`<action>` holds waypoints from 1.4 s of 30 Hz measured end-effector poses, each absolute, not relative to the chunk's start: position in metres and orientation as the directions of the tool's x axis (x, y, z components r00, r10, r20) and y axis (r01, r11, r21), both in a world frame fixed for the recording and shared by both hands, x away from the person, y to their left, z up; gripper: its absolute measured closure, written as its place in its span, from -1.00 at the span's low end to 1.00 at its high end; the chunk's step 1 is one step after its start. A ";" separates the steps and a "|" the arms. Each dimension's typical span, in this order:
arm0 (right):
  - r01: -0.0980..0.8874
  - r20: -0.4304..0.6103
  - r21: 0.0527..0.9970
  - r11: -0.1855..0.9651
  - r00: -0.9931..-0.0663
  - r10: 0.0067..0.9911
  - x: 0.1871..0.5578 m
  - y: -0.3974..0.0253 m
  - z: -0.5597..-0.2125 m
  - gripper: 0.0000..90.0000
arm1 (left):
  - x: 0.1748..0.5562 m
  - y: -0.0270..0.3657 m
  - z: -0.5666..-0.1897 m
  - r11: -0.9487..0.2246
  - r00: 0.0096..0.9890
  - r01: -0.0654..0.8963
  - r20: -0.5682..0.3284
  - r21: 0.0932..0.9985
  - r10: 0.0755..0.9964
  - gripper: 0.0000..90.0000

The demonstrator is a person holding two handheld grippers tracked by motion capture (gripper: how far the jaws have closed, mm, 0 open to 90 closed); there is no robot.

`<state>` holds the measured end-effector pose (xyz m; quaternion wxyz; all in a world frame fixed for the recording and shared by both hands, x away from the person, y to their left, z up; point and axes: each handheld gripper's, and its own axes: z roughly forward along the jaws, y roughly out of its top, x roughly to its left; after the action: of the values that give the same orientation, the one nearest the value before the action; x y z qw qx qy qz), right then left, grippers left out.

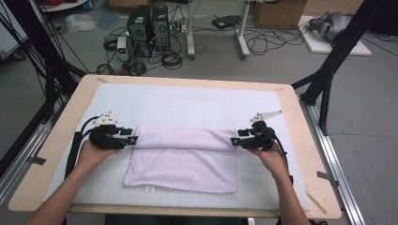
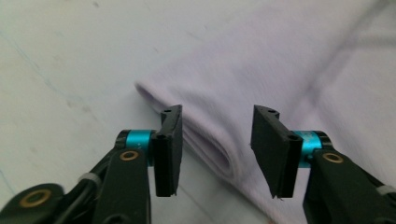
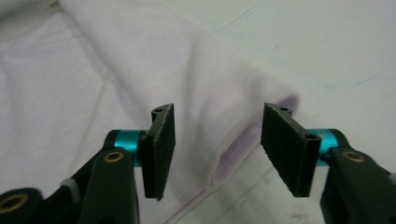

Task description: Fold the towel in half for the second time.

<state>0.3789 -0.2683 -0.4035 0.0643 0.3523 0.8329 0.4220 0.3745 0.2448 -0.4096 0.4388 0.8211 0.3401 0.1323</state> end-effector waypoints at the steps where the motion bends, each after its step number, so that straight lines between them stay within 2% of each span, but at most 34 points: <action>1: 0.533 0.188 0.753 0.387 -0.737 0.649 0.385 -0.266 -0.401 -0.20 | 0.380 0.243 -0.409 -0.380 0.724 0.449 -0.081 0.809 0.685 0.13; 6: 0.563 0.204 0.733 0.381 -0.717 0.667 0.412 -0.258 -0.410 -0.24 | 0.418 0.233 -0.418 -0.378 0.671 0.550 -0.124 0.745 0.731 0.03; 8: 0.594 0.239 0.714 0.370 -0.704 0.669 0.420 -0.257 -0.419 -0.22 | 0.428 0.231 -0.426 -0.372 0.658 0.590 -0.160 0.716 0.736 0.02; 9: 0.611 0.257 0.702 0.366 -0.697 0.669 0.422 -0.257 -0.423 -0.15 | 0.430 0.230 -0.429 -0.382 0.665 0.599 -0.171 0.704 0.727 0.09; 10: 0.622 0.277 0.690 0.369 -0.698 0.660 0.424 -0.258 -0.427 -0.01 | 0.431 0.230 -0.432 -0.399 0.679 0.594 -0.170 0.698 0.714 0.34; 11: 0.636 0.315 0.681 0.362 -0.701 0.640 0.425 -0.258 -0.429 0.22 | 0.431 0.229 -0.434 -0.409 0.690 0.591 -0.174 0.695 0.703 0.60; 13: 0.635 0.346 0.676 0.374 -0.722 0.599 0.423 -0.258 -0.431 0.65 | 0.429 0.231 -0.433 -0.412 0.706 0.575 -0.174 0.706 0.687 0.92; 14: 0.627 0.342 0.677 0.386 -0.732 0.589 0.422 -0.258 -0.429 0.77 | 0.427 0.232 -0.430 -0.404 0.707 0.563 -0.168 0.721 0.686 0.94; 16: 0.605 0.318 0.688 0.402 -0.748 0.582 0.418 -0.256 -0.424 0.83 | 0.423 0.235 -0.422 -0.370 0.705 0.538 -0.163 0.758 0.690 0.95; 23: 0.495 0.227 0.772 0.400 -0.801 0.554 0.392 -0.258 -0.389 0.85 | 0.390 0.247 -0.385 -0.307 0.740 0.428 -0.134 0.850 0.659 0.95; 28: 0.409 0.176 0.827 0.386 -0.840 0.514 0.351 -0.265 -0.367 0.84 | 0.345 0.258 -0.372 -0.286 0.782 0.358 -0.118 0.889 0.612 0.95; 29: 0.403 0.182 0.833 0.379 -0.847 0.499 0.339 -0.267 -0.366 0.80 | 0.333 0.260 -0.374 -0.300 0.793 0.347 -0.108 0.888 0.599 0.95; 31: 0.370 0.181 0.853 0.368 -0.871 0.457 0.317 -0.271 -0.369 0.60 | 0.308 0.268 -0.381 -0.304 0.808 0.350 -0.122 0.886 0.576 0.93; 32: 0.370 0.186 0.856 0.361 -0.872 0.452 0.305 -0.273 -0.371 0.56 | 0.297 0.271 -0.386 -0.308 0.813 0.357 -0.131 0.882 0.568 0.88; 34: 0.352 0.171 0.861 0.367 -0.880 0.442 0.286 -0.279 -0.376 0.49 | 0.279 0.276 -0.393 -0.338 0.820 0.360 -0.122 0.869 0.559 0.57; 37: 0.355 0.151 0.854 0.381 -0.869 0.472 0.275 -0.283 -0.382 0.39 | 0.270 0.275 -0.399 -0.374 0.813 0.362 -0.092 0.854 0.575 0.34; 39: 0.362 0.154 0.847 0.390 -0.868 0.473 0.276 -0.280 -0.386 0.34 | 0.273 0.270 -0.401 -0.383 0.816 0.363 -0.091 0.849 0.572 0.27; 42: 0.352 0.140 0.839 0.416 -0.877 0.459 0.280 -0.269 -0.397 0.28 | 0.280 0.259 -0.406 -0.409 0.824 0.353 -0.073 0.841 0.562 0.27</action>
<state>0.2795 -0.2687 -0.3971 0.0557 0.2415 0.8396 0.4834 0.2796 0.2593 -0.4056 0.4689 0.8319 0.2751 0.1112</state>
